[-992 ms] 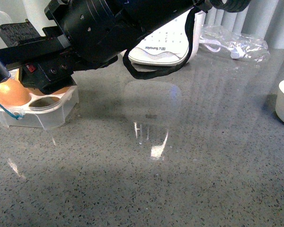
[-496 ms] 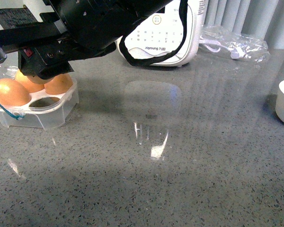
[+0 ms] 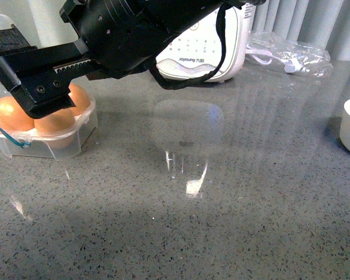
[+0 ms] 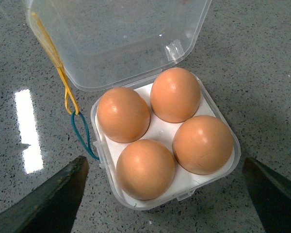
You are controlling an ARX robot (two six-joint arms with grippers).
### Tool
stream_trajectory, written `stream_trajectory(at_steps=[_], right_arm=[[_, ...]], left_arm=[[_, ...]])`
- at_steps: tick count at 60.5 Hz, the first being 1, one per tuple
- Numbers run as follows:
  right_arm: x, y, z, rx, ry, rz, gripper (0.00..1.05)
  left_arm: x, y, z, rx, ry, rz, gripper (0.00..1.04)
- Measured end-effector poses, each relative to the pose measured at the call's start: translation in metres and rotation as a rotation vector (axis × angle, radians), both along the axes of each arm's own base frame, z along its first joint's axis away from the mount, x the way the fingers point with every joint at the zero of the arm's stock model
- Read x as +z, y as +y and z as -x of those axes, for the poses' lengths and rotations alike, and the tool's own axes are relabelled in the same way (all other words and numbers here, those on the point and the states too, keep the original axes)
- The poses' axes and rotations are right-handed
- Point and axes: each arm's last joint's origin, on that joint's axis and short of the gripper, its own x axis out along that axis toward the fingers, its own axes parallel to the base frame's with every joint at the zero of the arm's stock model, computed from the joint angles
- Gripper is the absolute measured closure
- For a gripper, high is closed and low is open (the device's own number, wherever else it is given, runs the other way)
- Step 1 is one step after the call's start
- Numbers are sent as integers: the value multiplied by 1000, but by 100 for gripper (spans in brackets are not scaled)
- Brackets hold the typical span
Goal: Put egg into box
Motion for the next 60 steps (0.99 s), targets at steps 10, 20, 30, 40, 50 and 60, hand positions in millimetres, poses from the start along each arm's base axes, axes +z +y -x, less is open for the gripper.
stream_trajectory(at_steps=[10, 20, 30, 40, 50, 60], right_arm=[[1, -4, -4, -14, -6, -8, 7], [12, -14, -9, -47, -32, -43, 7], [35, -33, -5, -92, -80, -113, 7], [60, -74, 12, -212, -151, -208, 7], [58, -120, 35, -409, -176, -261, 7], [41, -172, 69, -666, -220, -233, 7]], left_arm=[[0, 0, 0, 0, 0, 0, 7], [0, 0, 0, 0, 0, 0, 7], [0, 0, 0, 0, 0, 0, 7], [0, 0, 0, 0, 0, 0, 7], [0, 0, 0, 0, 0, 0, 7], [0, 0, 0, 0, 0, 0, 7]])
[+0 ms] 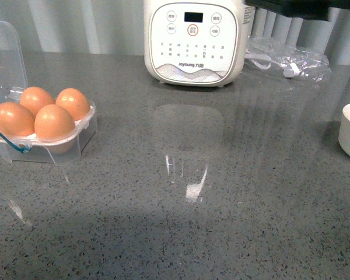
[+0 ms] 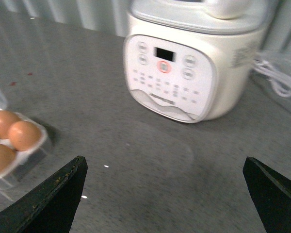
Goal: Put egg into box
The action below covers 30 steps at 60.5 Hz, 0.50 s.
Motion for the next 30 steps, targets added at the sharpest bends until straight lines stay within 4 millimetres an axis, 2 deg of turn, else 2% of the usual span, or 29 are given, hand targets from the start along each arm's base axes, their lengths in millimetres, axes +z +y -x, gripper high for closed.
stream_trajectory(at_steps=[14, 30], right_arm=[[-2, -52, 42, -301, -117, 49, 7], [-3, -89, 88, -570, -255, 104, 7]], left_arm=[[0, 0, 0, 0, 0, 0, 7], [0, 0, 0, 0, 0, 0, 7]])
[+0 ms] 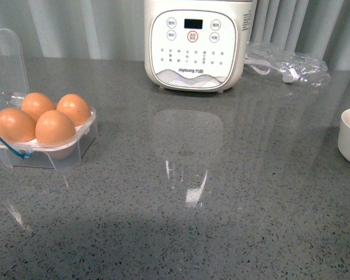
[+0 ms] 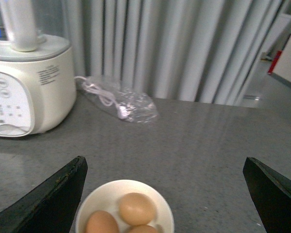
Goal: Put egg into box
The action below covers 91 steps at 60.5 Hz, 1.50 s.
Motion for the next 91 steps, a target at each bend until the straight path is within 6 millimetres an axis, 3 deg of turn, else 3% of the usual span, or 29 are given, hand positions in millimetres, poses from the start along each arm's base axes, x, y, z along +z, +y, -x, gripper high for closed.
stream_trajectory(at_steps=[9, 11, 16, 30, 40, 91], right_arm=[[0, -5, 6, -23, -15, 9, 7], [-2, -6, 7, 20, -12, -10, 12], [-15, -8, 13, 119, -7, -69, 28], [-51, -10, 31, 118, 3, -109, 67], [-71, -10, 44, 120, 3, -113, 102], [-111, -10, 75, 121, -11, -113, 101]], left_arm=[[0, 0, 0, 0, 0, 0, 7], [0, 0, 0, 0, 0, 0, 7], [0, 0, 0, 1, 0, 0, 7], [0, 0, 0, 0, 0, 0, 7], [0, 0, 0, 0, 0, 0, 7], [0, 0, 0, 0, 0, 0, 7]])
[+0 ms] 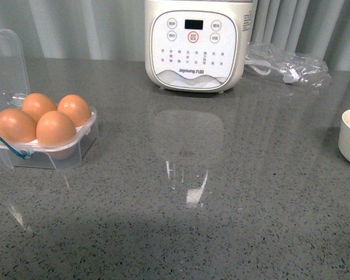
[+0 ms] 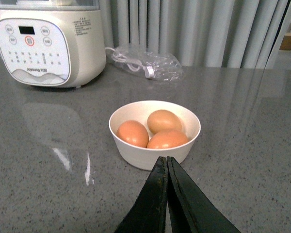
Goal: Put egg into box
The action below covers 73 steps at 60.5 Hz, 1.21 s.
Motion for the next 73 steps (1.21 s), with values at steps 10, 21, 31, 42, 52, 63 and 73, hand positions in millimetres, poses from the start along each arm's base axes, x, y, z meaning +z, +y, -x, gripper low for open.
stream_trajectory(at_steps=[10, 21, 31, 42, 52, 63, 73], right_arm=[[0, 0, 3, 0, -5, 0, 101], [-2, 0, 8, 0, 11, 0, 101], [-2, 0, 15, 0, -2, 0, 101], [-3, 0, 15, 0, 3, 0, 90], [-3, 0, 15, 1, 3, 0, 54], [-3, 0, 15, 0, 3, 0, 24], [-3, 0, 15, 0, 3, -1, 8]], left_arm=[[0, 0, 0, 0, 0, 0, 7], [0, 0, 0, 0, 0, 0, 7], [0, 0, 0, 0, 0, 0, 7], [0, 0, 0, 0, 0, 0, 7], [0, 0, 0, 0, 0, 0, 7], [0, 0, 0, 0, 0, 0, 7], [-3, -1, -1, 115, 188, 23, 7]])
